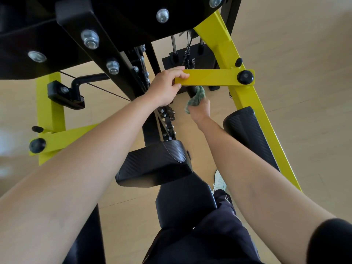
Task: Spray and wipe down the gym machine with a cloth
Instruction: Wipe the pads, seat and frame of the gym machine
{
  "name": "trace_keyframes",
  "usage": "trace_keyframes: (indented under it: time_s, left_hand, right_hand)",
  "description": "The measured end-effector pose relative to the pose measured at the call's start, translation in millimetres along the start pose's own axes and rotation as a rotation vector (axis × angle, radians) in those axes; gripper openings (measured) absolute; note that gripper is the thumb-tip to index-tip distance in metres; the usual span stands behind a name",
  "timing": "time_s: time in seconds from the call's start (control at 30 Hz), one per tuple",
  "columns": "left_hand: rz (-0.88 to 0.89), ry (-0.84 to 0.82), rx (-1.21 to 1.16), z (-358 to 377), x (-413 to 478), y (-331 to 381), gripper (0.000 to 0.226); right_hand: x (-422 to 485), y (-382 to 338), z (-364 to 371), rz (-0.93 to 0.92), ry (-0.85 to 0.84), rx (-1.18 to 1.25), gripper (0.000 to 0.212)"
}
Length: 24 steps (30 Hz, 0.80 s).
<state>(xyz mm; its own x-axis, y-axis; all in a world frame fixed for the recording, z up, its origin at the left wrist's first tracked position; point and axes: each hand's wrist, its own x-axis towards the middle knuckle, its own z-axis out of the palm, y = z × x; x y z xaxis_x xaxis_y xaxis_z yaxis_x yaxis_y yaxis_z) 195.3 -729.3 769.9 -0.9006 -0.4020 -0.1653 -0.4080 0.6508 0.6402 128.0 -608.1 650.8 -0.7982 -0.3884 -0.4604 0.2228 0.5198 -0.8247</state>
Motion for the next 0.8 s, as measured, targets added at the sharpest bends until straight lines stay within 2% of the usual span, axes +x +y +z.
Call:
trace_keyframes:
  time_s: [0.07,0.17,0.23,0.27,0.37,0.5,0.6,0.8]
  left_hand:
    - [-0.015,-0.031,-0.005,-2,-2,0,0.041]
    - [-0.035,-0.062,-0.006,-3,-6,2,0.043]
    - [-0.049,-0.082,-0.004,-4,-8,5,0.044]
    - [-0.059,-0.098,-0.01,-5,-10,6,0.045]
    - [-0.074,-0.154,-0.017,-6,-16,9,0.05]
    - [-0.094,-0.192,0.01,-4,-27,18,0.057]
    - [-0.116,-0.175,-0.042,-7,-42,28,0.054]
    - [-0.082,-0.093,-0.359,-17,-106,44,0.045]
  right_hand:
    - [-9,-14,3,-0.084,0.049,0.076,0.024]
    - [-19,-20,4,-0.101,0.062,0.12,0.031]
    - [-21,-12,3,-0.101,0.085,0.091,0.02]
    - [-19,-3,3,-0.088,0.09,0.084,0.019]
    - [-21,19,-4,-0.004,0.071,-0.018,0.043]
    - [-59,23,-22,0.029,0.03,0.0,0.035]
    - [-88,21,-36,-0.045,0.029,0.054,0.032]
    - [-148,-19,-75,-0.338,0.004,-0.025,0.033]
